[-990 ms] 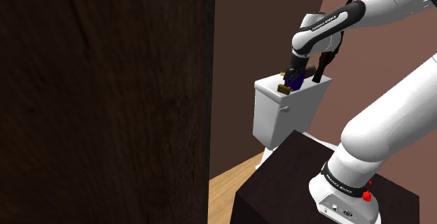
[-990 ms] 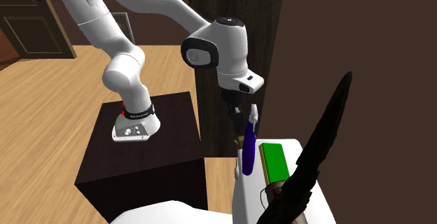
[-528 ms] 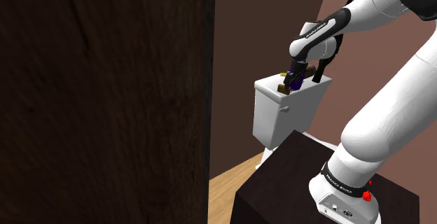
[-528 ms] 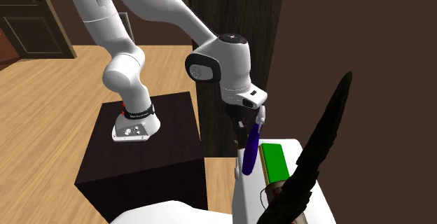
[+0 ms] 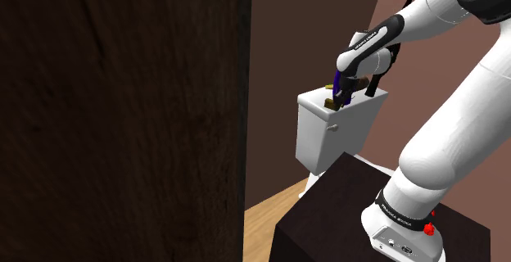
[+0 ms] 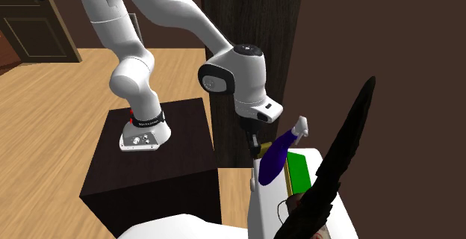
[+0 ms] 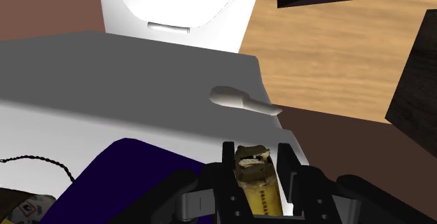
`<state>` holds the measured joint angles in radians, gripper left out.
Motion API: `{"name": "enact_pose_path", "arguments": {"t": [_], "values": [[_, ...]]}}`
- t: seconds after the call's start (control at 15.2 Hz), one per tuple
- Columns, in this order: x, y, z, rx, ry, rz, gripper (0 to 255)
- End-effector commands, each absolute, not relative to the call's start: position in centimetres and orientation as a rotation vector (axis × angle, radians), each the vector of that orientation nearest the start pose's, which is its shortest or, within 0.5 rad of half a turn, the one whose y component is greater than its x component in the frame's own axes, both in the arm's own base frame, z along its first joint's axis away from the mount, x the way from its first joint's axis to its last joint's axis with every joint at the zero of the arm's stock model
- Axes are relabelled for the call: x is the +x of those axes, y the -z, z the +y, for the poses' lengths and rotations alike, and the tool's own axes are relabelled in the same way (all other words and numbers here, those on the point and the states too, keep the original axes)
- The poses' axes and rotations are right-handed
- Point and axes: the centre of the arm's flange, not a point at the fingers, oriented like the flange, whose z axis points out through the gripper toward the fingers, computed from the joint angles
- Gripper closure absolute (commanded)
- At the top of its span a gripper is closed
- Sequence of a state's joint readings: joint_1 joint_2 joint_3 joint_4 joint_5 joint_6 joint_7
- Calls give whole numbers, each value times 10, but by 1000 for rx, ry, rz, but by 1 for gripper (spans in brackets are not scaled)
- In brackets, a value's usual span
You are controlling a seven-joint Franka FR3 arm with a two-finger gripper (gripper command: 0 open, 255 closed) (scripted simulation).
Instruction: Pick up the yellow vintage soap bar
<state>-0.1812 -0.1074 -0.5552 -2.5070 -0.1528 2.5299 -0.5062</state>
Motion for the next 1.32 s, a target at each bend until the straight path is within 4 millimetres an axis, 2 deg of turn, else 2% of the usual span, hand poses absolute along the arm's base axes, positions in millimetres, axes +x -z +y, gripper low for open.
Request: {"name": "enact_pose_path", "arguments": {"t": [0.0, 0.33, 1.25], "values": [[350, -326, -313, -3234, 119, 179, 255], [349, -326, -313, -3234, 118, 179, 255], [349, -399, -313, -3234, 118, 179, 255]]}}
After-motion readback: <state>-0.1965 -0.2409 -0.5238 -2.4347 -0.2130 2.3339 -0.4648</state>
